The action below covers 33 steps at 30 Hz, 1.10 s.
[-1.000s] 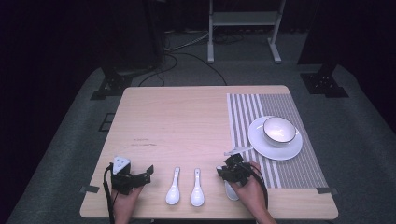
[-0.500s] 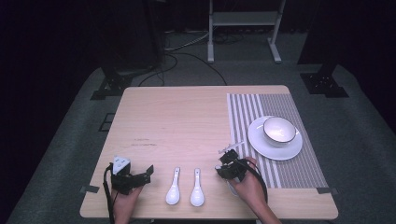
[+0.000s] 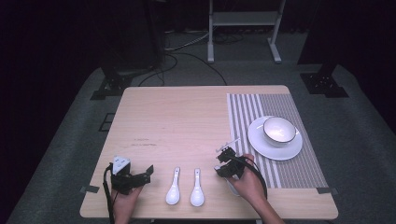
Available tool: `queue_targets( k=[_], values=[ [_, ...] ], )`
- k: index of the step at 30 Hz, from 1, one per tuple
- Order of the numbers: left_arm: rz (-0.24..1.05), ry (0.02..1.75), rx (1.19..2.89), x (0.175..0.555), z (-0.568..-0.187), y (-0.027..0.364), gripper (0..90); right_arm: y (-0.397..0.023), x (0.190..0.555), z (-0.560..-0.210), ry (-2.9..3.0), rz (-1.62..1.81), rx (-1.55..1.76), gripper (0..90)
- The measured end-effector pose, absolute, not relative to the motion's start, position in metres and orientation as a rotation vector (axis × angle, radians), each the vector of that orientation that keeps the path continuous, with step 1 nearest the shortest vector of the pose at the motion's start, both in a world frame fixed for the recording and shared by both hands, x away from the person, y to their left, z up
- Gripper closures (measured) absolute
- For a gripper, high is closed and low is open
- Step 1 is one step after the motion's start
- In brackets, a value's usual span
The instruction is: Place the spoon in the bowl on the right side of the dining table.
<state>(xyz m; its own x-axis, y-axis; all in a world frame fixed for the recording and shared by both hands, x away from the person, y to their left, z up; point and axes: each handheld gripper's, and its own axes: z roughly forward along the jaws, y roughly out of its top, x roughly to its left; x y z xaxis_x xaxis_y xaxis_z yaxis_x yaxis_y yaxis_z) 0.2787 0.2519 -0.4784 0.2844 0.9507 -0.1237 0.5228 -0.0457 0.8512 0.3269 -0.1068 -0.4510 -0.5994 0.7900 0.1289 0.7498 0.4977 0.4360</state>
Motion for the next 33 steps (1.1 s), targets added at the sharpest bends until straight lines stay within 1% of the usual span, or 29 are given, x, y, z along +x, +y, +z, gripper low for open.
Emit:
queue_targets(
  k=[2,3,9,18,21,33],
  values=[
    [0.626,1.357,1.696,0.279,-0.478,0.252,0.2,-0.109,0.327,-0.450,2.640,0.745,1.370,84.9],
    [0.624,1.357,1.695,0.279,-0.478,0.252,0.2,-0.110,0.327,-0.449,2.631,0.745,1.377,85.6],
    [0.625,1.357,1.695,0.279,-0.478,0.252,0.3,-0.116,0.328,-0.449,2.630,0.789,1.400,85.4],
    [0.627,1.356,1.696,0.279,-0.478,0.252,0.2,-0.139,0.330,-0.438,2.590,1.070,1.503,85.7],
    [0.627,1.358,1.695,0.279,-0.478,0.252,0.2,-0.154,0.331,-0.431,2.553,1.201,1.554,85.7],
    [0.628,1.359,1.694,0.279,-0.478,0.252,0.2,-0.207,0.333,-0.405,2.335,1.446,1.650,85.5]
  ],
)
